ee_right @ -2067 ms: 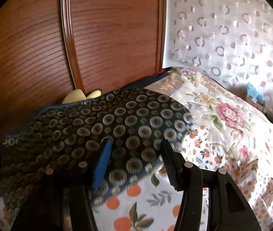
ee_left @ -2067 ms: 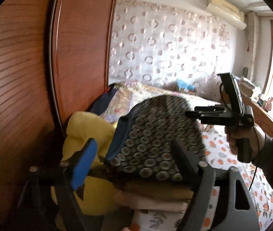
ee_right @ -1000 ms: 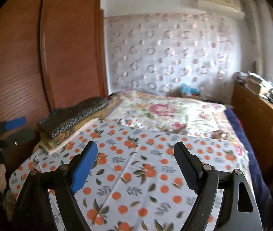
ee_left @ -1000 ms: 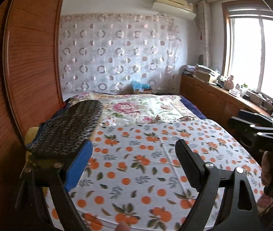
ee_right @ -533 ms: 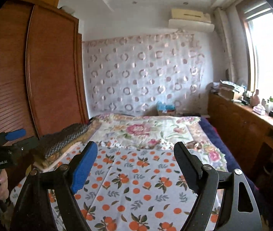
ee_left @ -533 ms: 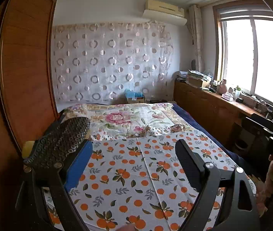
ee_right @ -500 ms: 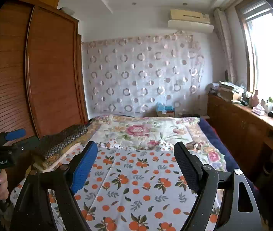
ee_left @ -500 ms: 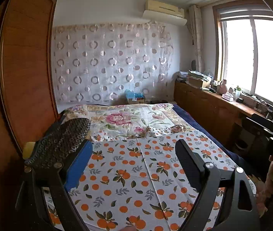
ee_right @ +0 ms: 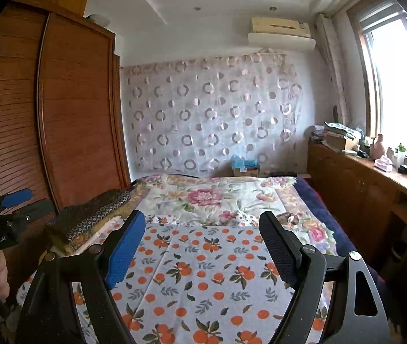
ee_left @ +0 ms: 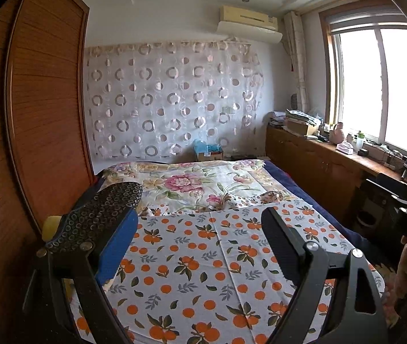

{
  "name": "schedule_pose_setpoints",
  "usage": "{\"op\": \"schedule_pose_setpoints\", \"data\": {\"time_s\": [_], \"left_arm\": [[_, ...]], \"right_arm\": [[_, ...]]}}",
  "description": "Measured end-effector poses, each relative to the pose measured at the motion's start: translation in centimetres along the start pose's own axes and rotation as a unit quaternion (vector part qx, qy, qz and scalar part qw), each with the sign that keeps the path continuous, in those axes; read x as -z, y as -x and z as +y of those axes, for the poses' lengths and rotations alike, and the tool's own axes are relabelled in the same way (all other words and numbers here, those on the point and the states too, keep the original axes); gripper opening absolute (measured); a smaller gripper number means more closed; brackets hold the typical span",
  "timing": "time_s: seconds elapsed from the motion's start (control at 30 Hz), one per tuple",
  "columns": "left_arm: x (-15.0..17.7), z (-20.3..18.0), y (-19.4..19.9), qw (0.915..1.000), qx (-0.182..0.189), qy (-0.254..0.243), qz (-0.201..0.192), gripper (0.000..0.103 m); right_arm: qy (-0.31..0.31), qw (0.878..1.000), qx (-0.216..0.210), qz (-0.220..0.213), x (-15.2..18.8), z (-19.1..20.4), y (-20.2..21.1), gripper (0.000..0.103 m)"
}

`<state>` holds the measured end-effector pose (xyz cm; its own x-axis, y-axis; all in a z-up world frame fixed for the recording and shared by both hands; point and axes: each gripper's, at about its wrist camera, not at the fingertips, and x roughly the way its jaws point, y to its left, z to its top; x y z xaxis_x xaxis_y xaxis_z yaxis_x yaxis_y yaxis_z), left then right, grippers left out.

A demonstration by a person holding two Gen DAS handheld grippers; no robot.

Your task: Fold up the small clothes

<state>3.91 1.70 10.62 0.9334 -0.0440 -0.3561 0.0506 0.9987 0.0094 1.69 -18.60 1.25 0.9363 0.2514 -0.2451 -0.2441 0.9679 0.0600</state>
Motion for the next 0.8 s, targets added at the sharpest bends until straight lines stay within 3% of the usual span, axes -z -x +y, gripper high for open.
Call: {"op": "schedule_pose_setpoints", "data": {"time_s": [0.8], "left_arm": [[0.4, 0.8, 0.3, 1.0, -0.003, 0.002, 0.0, 0.088]], "right_arm": [[0.001, 1.0, -0.001, 0.003, -0.6, -1.2, 0.1, 0.083]]}}
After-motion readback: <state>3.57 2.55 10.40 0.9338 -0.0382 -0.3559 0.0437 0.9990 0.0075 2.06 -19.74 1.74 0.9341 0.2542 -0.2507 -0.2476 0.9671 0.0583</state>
